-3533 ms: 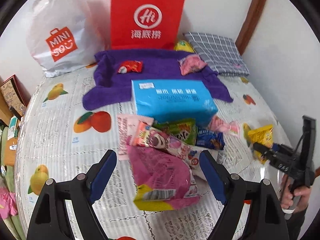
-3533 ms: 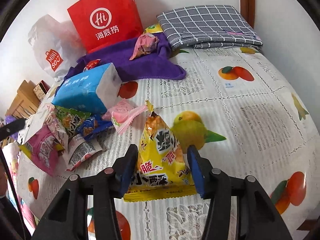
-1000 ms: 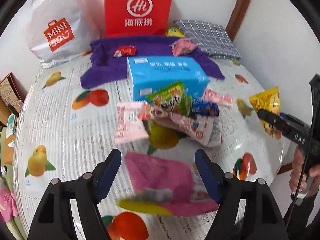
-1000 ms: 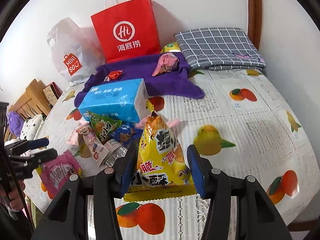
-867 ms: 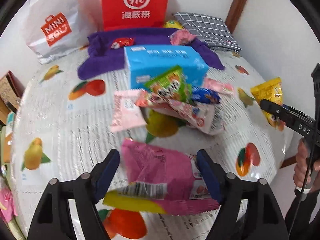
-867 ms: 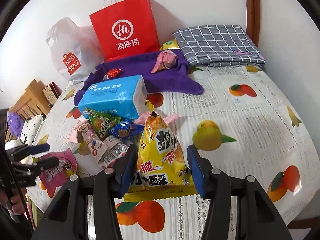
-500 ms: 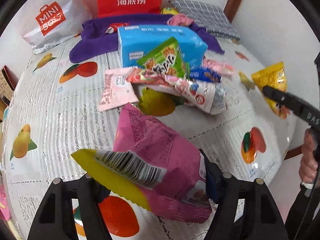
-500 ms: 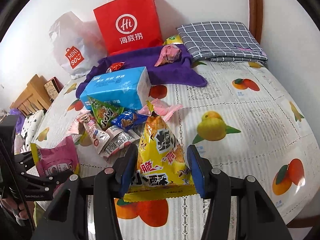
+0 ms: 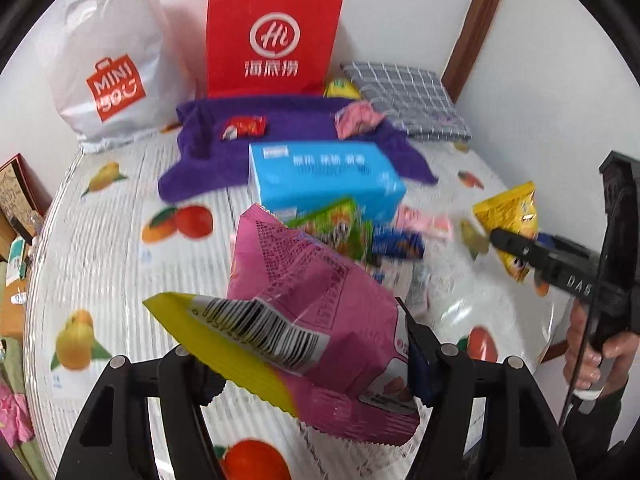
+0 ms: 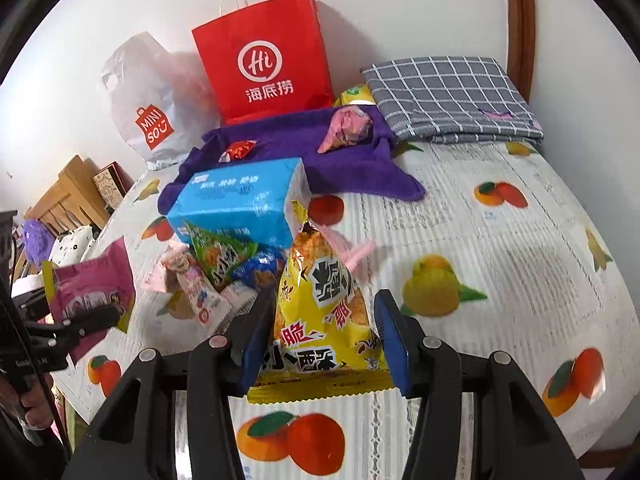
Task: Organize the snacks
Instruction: 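Carry the pink bag with the left tool while the right tool carries the yellow bag toward the towel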
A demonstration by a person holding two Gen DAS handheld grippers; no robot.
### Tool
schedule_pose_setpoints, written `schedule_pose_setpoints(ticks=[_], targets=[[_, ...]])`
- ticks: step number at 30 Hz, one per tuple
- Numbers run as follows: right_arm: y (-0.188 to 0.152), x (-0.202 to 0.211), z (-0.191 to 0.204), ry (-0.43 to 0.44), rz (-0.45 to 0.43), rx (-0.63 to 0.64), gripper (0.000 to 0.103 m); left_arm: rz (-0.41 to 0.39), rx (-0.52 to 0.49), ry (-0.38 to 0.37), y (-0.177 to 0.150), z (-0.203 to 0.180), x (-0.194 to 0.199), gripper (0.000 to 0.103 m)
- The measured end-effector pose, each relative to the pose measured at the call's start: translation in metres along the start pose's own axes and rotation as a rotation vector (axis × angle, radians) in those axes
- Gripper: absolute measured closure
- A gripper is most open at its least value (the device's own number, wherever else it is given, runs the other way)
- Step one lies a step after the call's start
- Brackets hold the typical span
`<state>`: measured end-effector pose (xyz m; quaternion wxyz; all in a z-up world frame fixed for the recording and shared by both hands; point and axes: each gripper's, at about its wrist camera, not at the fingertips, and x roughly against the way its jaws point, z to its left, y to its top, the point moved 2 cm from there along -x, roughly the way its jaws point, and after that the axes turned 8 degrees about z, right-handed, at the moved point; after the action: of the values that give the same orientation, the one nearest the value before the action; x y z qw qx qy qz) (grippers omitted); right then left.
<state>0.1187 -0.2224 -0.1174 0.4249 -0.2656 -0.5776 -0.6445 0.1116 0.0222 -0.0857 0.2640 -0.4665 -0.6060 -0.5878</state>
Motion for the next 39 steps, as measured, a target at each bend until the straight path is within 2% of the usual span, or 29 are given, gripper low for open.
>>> schedule_pose_setpoints(ticks=[10,21,39], targets=[[0.052,0.004,0.019,0.024,-0.05,0.035,0.052,-0.05,0.03,-0.012,0.057,0.009,0.004,0.035],[0.103,-0.012,0.027,0.041,-0.076,0.053,0.052,-0.054,0.061,-0.017,0.105,0.02,-0.006,0.035],[0.158,-0.053,0.015,0.015,-0.078,0.031,0.052,-0.032,0.079,-0.012,0.152,0.048,-0.038,0.035]])
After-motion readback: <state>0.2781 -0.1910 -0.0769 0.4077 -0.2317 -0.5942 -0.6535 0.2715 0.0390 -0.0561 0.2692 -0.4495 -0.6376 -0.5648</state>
